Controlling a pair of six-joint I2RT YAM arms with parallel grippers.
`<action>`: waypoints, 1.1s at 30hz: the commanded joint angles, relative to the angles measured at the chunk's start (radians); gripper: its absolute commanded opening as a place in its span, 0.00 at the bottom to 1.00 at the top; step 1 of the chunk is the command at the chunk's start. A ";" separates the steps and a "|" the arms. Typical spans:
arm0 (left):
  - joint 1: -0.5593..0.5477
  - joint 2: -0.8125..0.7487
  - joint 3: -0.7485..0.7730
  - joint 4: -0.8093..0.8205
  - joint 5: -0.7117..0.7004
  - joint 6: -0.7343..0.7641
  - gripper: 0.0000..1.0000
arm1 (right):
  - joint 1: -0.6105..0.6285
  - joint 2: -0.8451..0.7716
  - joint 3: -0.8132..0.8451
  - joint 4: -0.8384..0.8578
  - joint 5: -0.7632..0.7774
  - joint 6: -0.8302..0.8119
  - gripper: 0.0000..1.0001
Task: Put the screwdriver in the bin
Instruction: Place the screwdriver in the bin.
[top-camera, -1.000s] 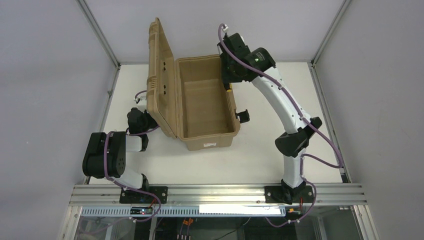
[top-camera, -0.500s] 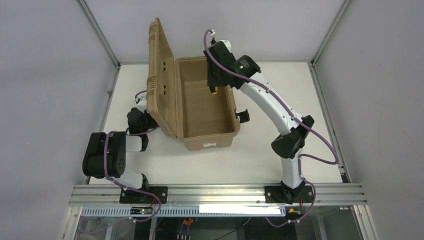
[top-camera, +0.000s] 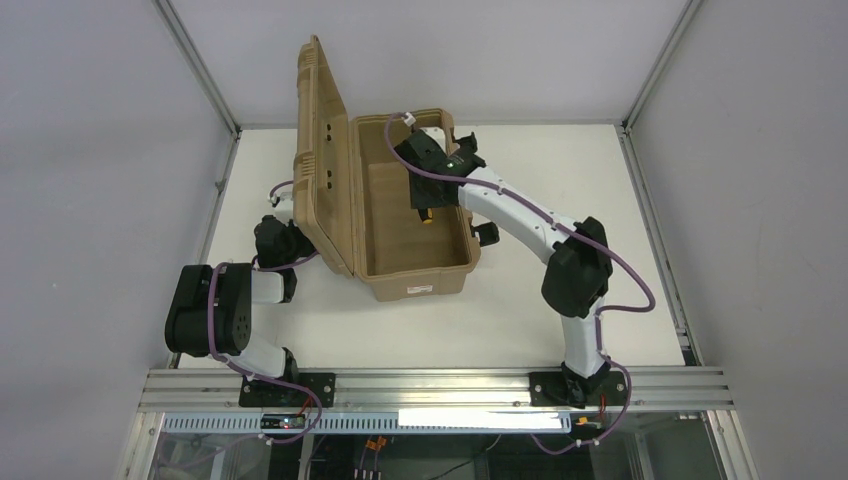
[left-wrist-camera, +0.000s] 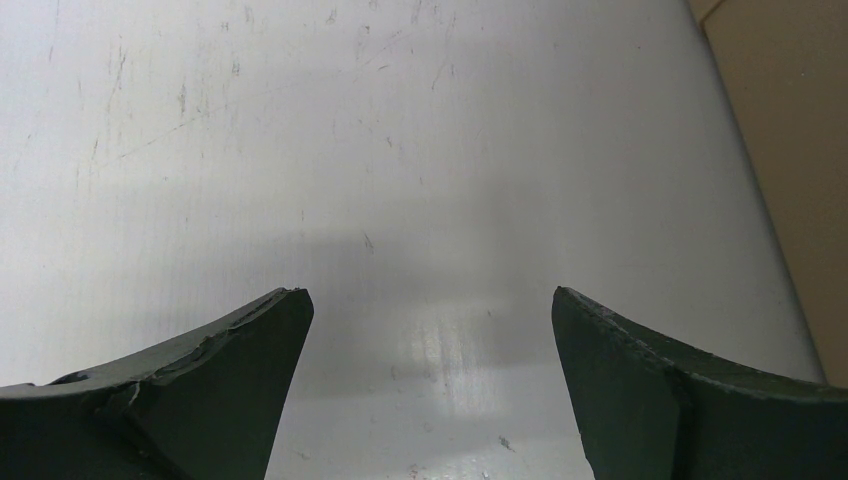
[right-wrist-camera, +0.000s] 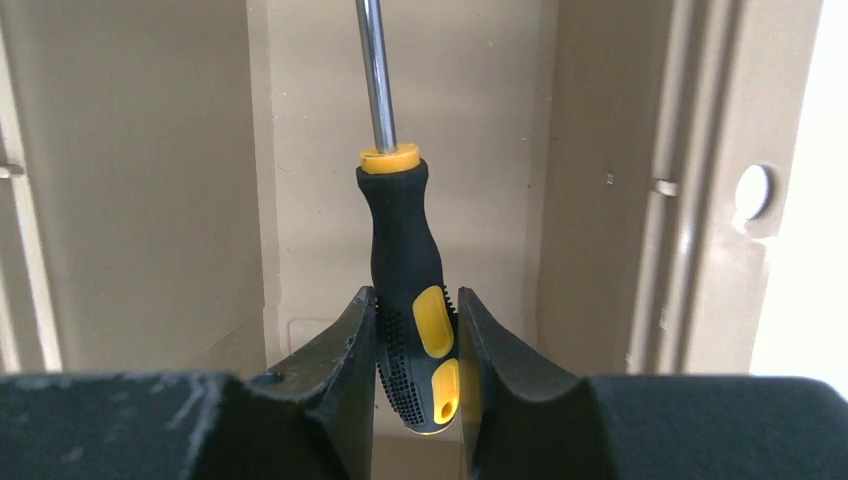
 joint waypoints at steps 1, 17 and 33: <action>-0.010 -0.024 0.002 0.020 0.002 0.012 0.99 | 0.019 0.003 -0.063 0.150 0.030 0.026 0.03; -0.010 -0.024 0.002 0.020 0.002 0.011 0.99 | 0.040 0.167 -0.224 0.311 0.014 0.066 0.13; -0.010 -0.024 0.002 0.020 0.002 0.012 0.99 | 0.049 0.108 -0.202 0.291 0.001 0.028 0.98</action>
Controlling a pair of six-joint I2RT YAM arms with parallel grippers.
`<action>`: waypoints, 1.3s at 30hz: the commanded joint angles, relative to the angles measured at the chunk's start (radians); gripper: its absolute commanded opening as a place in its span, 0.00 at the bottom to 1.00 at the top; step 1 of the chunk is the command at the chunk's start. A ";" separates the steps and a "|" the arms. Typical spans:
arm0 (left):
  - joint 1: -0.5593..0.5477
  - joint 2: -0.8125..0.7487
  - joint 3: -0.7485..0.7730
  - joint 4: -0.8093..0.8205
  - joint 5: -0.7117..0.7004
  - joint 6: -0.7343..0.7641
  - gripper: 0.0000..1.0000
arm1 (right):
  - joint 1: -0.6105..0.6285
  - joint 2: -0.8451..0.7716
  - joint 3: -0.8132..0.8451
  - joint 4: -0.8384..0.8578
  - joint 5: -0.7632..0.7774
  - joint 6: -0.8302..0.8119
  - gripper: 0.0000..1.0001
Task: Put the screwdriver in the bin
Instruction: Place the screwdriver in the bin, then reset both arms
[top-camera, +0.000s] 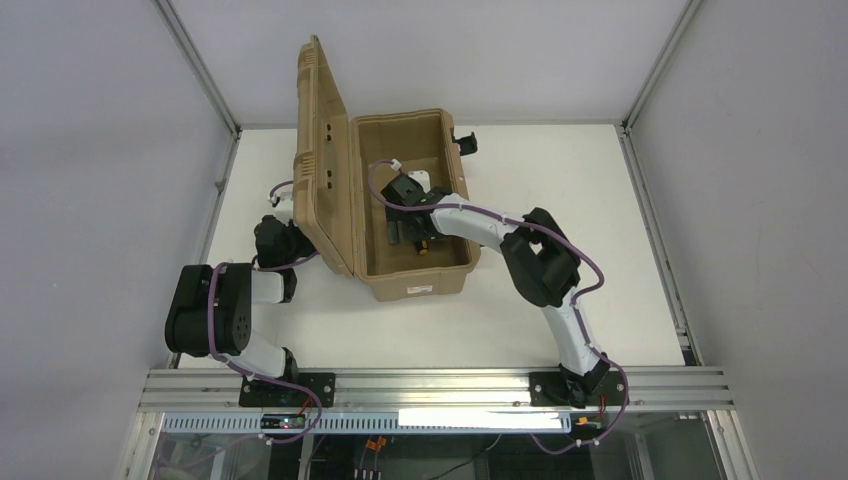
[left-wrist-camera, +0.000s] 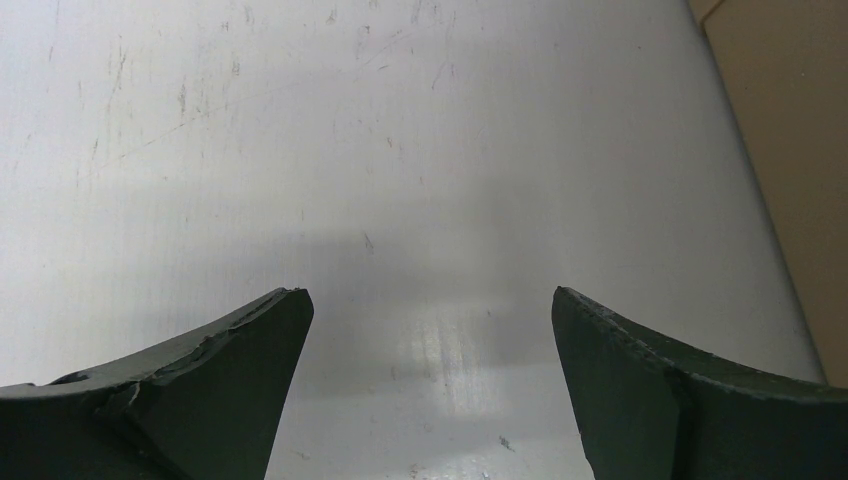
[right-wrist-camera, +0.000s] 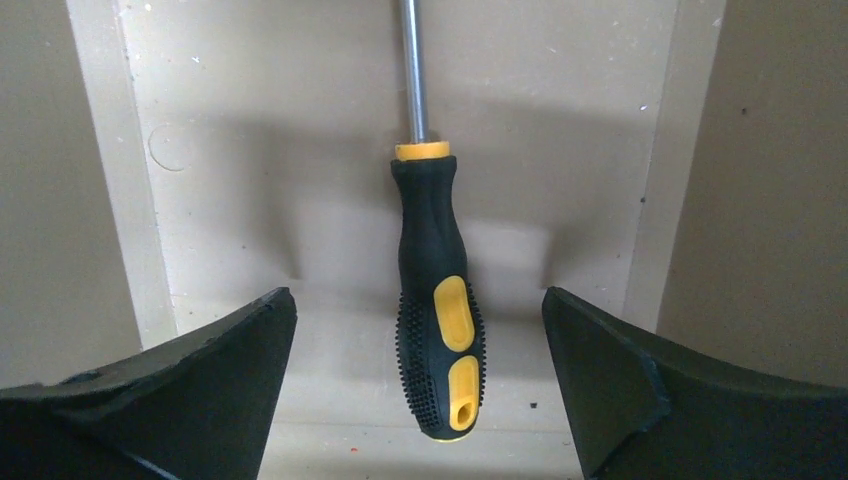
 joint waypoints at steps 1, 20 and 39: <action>-0.010 -0.024 0.002 0.020 0.002 0.012 0.99 | 0.010 -0.085 0.042 -0.007 0.010 -0.018 0.99; -0.010 -0.024 0.002 0.020 0.002 0.012 0.99 | 0.018 -0.127 0.463 -0.347 0.057 -0.136 0.96; -0.010 -0.024 0.002 0.020 0.001 0.012 0.99 | 0.006 -0.218 0.773 -0.471 0.113 -0.313 0.93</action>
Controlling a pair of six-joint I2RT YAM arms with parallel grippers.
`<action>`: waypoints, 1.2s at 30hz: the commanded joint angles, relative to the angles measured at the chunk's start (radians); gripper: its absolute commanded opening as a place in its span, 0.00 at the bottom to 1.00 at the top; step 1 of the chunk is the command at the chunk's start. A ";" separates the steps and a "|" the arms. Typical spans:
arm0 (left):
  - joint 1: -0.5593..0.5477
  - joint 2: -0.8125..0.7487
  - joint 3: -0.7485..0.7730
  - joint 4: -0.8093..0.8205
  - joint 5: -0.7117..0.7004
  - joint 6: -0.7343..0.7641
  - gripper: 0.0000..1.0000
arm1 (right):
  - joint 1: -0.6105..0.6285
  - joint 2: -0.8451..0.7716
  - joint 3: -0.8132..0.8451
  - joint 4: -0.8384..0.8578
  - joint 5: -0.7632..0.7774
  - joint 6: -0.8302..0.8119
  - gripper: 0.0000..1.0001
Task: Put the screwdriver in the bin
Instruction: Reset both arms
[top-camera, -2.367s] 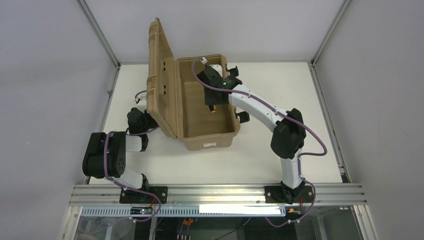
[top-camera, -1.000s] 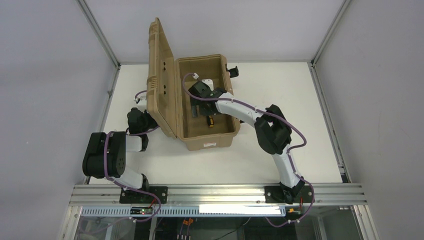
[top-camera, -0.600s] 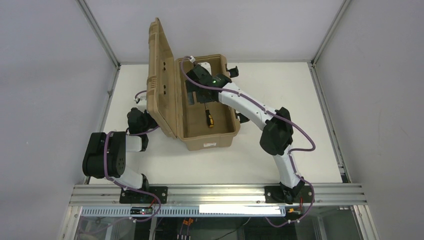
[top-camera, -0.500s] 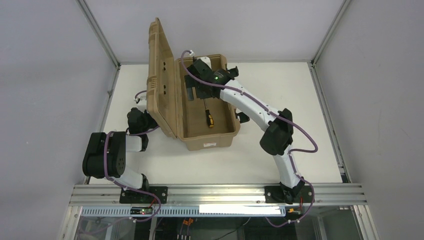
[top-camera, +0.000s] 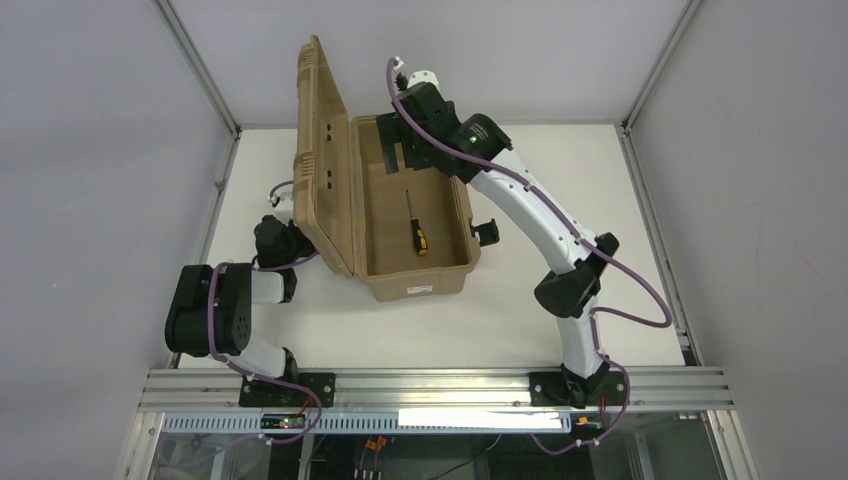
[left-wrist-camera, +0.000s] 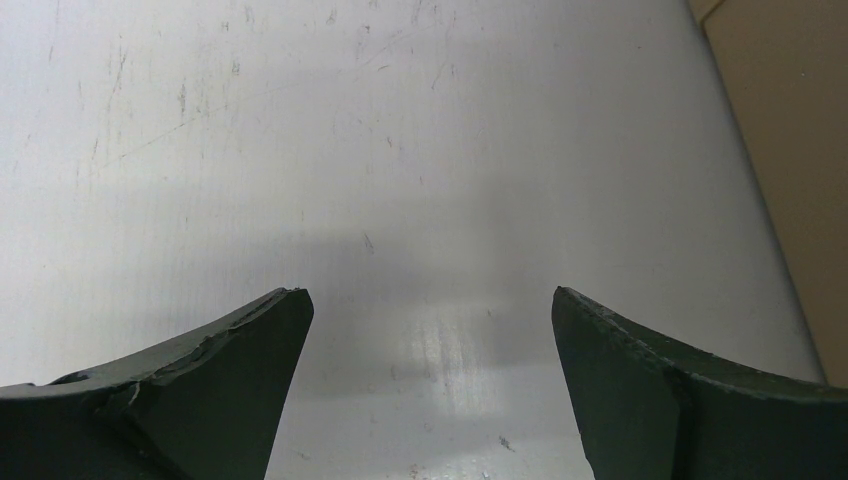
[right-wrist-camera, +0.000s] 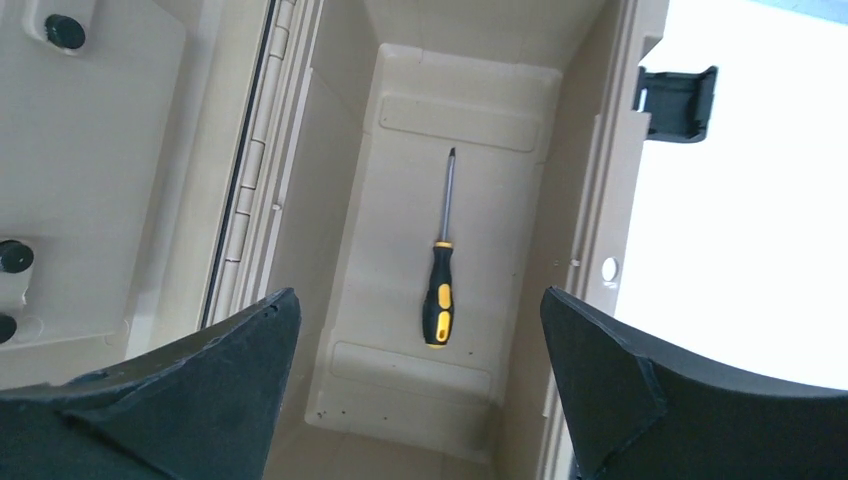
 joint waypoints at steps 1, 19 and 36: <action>-0.010 -0.024 0.002 0.020 0.002 0.012 0.99 | -0.013 -0.089 0.034 -0.006 0.049 -0.078 0.93; -0.010 -0.024 0.002 0.020 0.002 0.012 0.99 | -0.330 -0.313 -0.220 0.020 -0.096 -0.216 0.93; -0.010 -0.024 0.002 0.020 0.002 0.012 0.99 | -0.794 -0.425 -0.398 0.015 -0.385 -0.275 0.97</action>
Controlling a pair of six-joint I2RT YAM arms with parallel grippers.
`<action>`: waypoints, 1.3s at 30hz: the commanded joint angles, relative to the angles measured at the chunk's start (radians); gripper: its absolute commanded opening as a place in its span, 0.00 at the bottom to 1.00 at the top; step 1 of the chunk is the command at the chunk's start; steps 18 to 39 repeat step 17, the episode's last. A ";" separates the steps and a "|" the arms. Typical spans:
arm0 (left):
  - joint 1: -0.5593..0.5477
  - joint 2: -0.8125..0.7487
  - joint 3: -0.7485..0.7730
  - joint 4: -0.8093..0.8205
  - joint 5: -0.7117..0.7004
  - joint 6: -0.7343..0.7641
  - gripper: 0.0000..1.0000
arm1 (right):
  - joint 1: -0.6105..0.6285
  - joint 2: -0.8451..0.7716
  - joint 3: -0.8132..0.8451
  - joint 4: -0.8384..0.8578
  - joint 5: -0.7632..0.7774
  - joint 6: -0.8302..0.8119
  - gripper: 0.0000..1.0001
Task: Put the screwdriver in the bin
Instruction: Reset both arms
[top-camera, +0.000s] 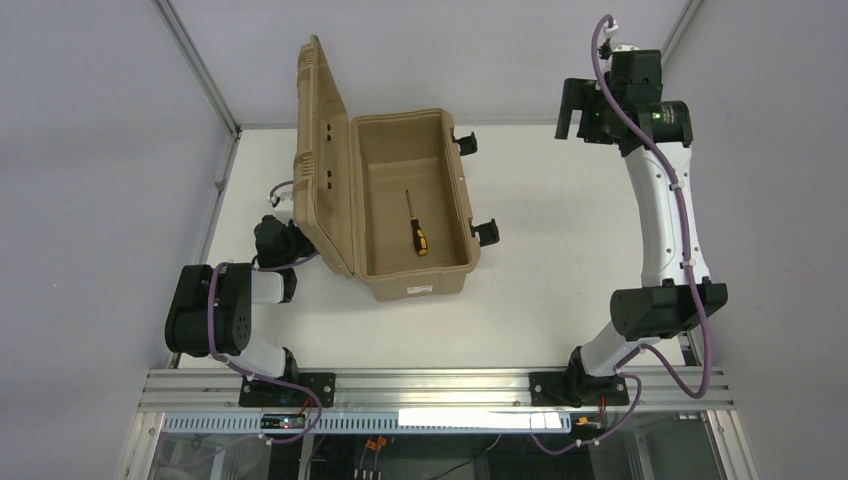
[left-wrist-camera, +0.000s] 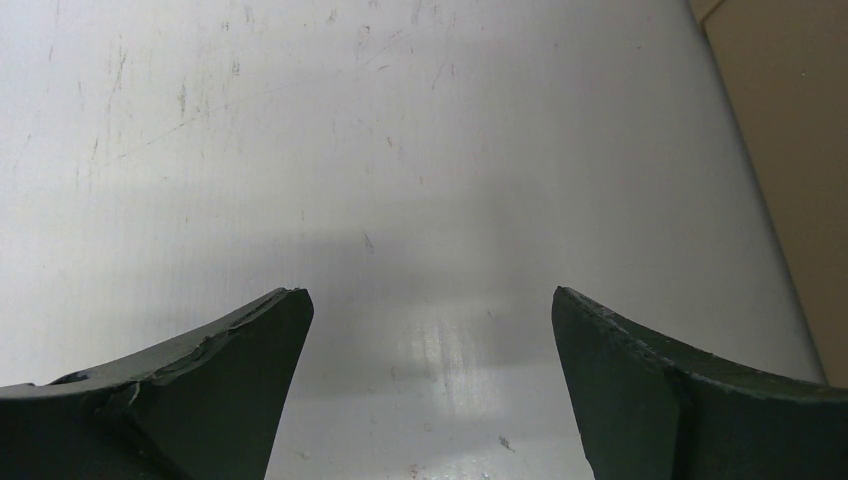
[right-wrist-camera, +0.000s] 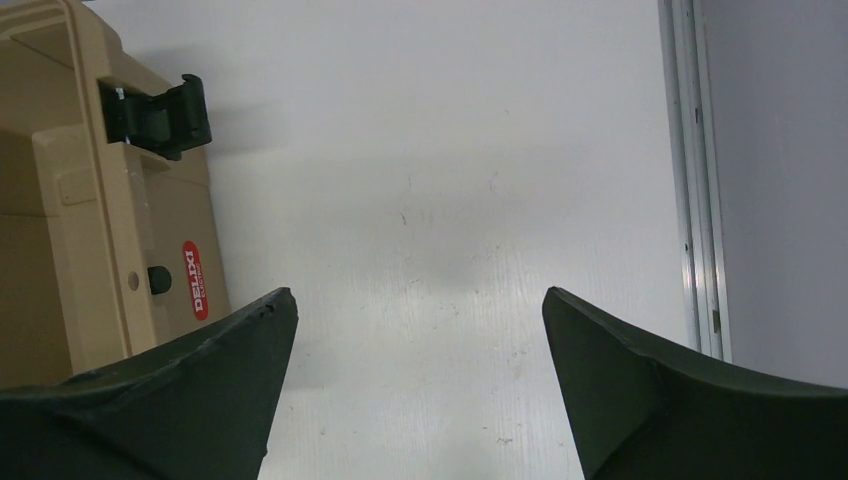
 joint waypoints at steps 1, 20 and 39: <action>-0.009 -0.024 0.002 0.020 0.002 0.011 0.99 | -0.053 0.005 0.014 -0.016 -0.089 -0.019 0.99; -0.010 -0.025 0.002 0.020 0.002 0.011 0.99 | -0.056 0.032 -0.001 0.009 -0.053 0.004 0.99; -0.010 -0.025 0.002 0.020 0.002 0.011 0.99 | -0.056 0.032 -0.001 0.009 -0.053 0.004 0.99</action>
